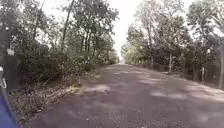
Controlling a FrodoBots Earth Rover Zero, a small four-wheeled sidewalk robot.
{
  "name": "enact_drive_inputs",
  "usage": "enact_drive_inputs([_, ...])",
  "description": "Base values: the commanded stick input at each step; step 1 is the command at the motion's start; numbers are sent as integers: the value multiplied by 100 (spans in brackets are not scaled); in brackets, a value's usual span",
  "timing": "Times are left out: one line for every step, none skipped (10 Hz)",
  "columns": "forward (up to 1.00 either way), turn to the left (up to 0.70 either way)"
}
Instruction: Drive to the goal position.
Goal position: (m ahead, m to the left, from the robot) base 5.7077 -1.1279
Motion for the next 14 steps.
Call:
enact_drive_inputs([4,0])
enact_drive_inputs([2,0])
enact_drive_inputs([1,0])
enact_drive_inputs([2,0])
enact_drive_inputs([2,0])
enact_drive_inputs([4,0])
enact_drive_inputs([4,0])
enact_drive_inputs([4,0])
enact_drive_inputs([4,0])
enact_drive_inputs([4,0])
enact_drive_inputs([1,0])
enact_drive_inputs([2,0])
enact_drive_inputs([4,0])
enact_drive_inputs([4,0])
